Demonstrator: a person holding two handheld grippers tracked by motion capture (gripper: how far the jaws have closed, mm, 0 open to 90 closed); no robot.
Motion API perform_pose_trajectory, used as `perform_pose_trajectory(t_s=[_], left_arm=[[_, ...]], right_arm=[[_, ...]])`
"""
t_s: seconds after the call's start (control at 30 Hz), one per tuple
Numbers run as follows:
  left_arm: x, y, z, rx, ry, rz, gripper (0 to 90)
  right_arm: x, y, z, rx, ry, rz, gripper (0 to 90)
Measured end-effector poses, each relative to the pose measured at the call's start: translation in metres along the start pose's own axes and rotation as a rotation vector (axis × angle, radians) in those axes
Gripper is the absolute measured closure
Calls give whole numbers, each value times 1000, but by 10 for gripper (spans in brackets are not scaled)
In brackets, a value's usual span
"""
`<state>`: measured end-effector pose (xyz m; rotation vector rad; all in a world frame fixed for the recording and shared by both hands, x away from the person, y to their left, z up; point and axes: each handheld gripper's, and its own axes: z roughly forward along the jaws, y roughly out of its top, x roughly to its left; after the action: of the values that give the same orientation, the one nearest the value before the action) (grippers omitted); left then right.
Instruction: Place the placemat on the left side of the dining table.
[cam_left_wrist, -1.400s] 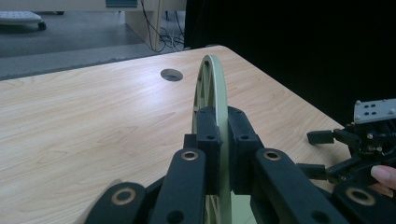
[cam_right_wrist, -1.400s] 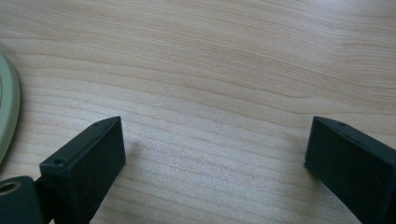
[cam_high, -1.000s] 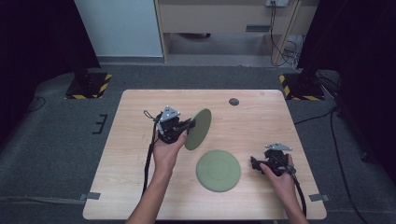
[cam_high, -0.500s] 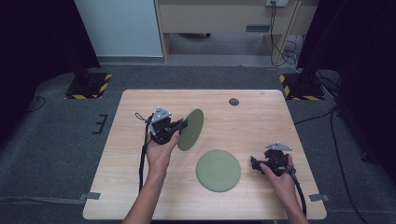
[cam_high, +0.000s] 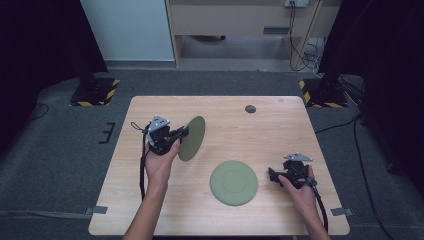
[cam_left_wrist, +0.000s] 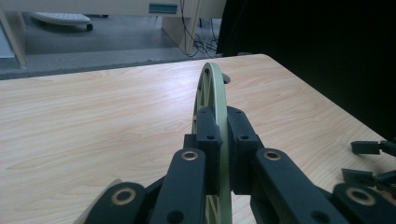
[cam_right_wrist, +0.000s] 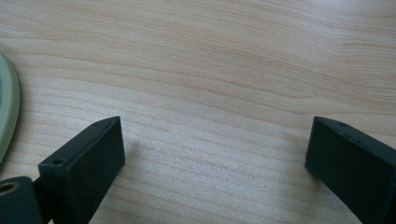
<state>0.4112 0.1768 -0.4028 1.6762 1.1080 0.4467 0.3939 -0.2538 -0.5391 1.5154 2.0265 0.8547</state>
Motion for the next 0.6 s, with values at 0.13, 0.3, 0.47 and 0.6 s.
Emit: perform_pose_trajectory(t_s=[0.13, 0.3, 0.47, 0.6], left_arm=[[5, -2, -2, 1, 10, -4, 853], [11, -5, -5, 5, 21, -10, 853], [16, -8, -7, 6, 31, -15, 853], [19, -9, -11, 4, 40, -18, 853]], right_arm=[[0, 0, 0, 0, 0, 0, 48], [0, 0, 0, 0, 0, 0, 48], [0, 0, 0, 0, 0, 0, 48], [0, 0, 0, -1, -1, -1, 48]])
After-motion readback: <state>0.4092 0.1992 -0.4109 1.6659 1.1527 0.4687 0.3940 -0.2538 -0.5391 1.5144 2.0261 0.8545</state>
